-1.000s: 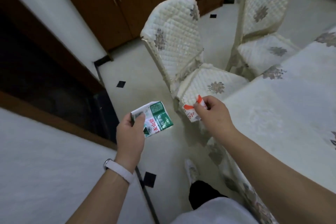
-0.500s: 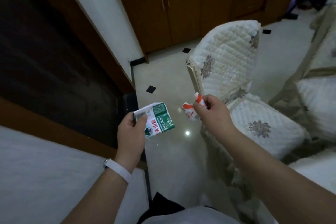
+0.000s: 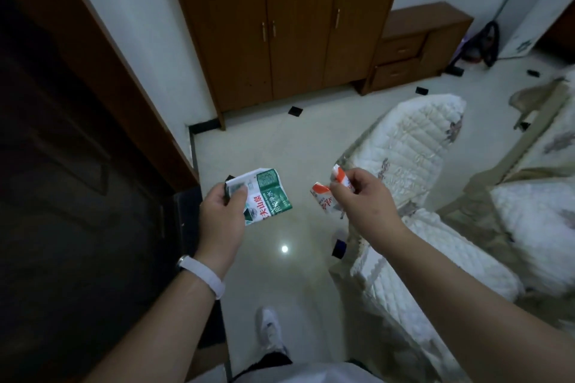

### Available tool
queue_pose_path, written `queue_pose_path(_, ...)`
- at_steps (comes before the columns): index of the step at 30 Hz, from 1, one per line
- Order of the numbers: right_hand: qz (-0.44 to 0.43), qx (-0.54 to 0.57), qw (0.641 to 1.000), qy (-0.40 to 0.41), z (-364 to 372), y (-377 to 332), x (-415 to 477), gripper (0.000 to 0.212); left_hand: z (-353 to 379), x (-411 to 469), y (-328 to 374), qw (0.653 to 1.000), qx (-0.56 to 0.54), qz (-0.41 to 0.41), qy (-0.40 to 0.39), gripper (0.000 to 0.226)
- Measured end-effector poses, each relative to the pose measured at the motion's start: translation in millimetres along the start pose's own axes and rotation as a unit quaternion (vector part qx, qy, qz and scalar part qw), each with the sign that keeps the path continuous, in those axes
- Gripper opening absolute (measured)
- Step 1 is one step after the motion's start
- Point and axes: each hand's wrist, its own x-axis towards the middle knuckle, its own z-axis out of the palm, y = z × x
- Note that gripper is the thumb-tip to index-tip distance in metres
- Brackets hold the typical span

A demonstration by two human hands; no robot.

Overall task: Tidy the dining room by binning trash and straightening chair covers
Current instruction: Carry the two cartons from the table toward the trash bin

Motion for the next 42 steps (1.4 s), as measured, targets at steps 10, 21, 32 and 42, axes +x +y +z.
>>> queue_pose_path(10,-0.004,0.024,0.995,0.094,19,-48,89,0.026,14,145,64,0.996,0.018,0.062,-0.056,0.013)
queue_pose_path(21,0.032,0.05,0.996,0.063,78,-63,239,0.036,35,277,72,0.999,0.01,0.02,-0.042,0.011)
queue_pose_path(32,0.049,0.066,0.996,0.041,75,-118,435,0.018,108,445,143,0.998,0.046,0.022,-0.027,0.01)
queue_pose_path(42,0.088,0.08,0.981,0.156,19,-111,520,0.019,221,523,173,0.984,0.074,0.041,-0.154,0.008)
